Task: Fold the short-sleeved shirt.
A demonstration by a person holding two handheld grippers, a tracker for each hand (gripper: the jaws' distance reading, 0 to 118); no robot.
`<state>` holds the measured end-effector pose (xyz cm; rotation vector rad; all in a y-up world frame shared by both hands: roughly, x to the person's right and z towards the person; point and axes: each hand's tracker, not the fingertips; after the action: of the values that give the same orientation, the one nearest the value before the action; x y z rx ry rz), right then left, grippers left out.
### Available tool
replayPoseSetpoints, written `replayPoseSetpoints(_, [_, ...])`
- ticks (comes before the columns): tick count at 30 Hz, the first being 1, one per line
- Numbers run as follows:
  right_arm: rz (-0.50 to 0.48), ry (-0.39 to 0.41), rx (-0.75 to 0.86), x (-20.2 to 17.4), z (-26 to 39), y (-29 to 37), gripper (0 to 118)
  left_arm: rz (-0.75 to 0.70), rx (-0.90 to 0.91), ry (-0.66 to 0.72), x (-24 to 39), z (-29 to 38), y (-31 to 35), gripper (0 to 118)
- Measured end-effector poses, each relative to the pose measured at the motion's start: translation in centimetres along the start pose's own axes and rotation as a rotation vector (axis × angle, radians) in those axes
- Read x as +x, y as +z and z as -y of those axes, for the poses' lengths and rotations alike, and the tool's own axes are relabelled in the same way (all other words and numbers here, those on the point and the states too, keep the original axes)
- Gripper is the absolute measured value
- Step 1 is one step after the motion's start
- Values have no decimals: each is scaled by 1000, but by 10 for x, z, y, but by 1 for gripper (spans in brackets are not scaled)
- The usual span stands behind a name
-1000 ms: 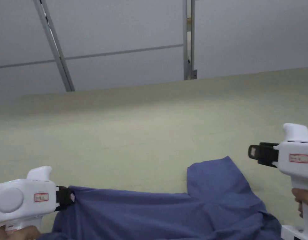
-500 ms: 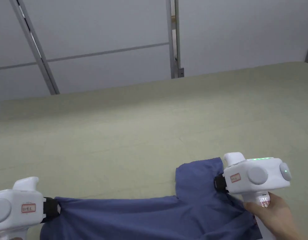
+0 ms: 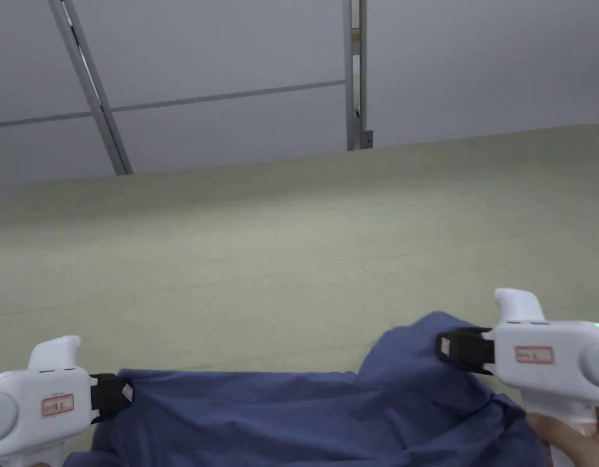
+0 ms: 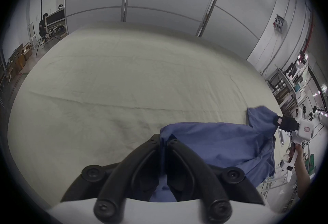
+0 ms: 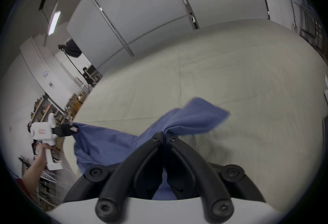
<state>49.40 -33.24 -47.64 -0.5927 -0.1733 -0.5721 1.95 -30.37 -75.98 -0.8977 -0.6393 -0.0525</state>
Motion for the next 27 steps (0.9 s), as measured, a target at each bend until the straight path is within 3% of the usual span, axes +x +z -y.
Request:
replayPoseSetpoints(8, [27, 21, 163, -18, 59, 113, 3, 41, 98, 30, -18, 54, 56, 5])
replayPoseSetpoints(10, [76, 58, 125, -14, 73, 127, 3, 40, 99, 15, -21, 74, 66, 5])
replayPoseSetpoints(12, [51, 24, 57, -4, 92, 127, 3, 32, 37, -27, -20, 94, 71, 5])
replayPoseSetpoints(19, [121, 130, -262, 10, 163, 86, 3, -29, -195, -82, -16, 158, 39, 5])
replayPoseSetpoints(22, [122, 115, -266, 11, 167, 84, 4, -23, -191, -68, -19, 163, 36, 5])
replayPoseSetpoints(23, [127, 79, -246, 9, 164, 86, 10, -24, -190, -73, -18, 160, 37, 6])
replayPoseSetpoints(24, [134, 58, -246, 9, 158, 86, 38, -24, -199, -78, -17, 158, 37, 18])
replayPoseSetpoints(25, [142, 55, -254, 7, 152, 88, 71, -34, -201, -97, -14, 156, 39, 39])
replayPoseSetpoints(26, [145, 71, -241, 1, 146, 94, 97, -31, -182, -121, -19, 153, 44, 76])
replayPoseSetpoints(27, [182, 119, -203, -6, 136, 101, 115, -45, -134, -133, -16, 148, 54, 108])
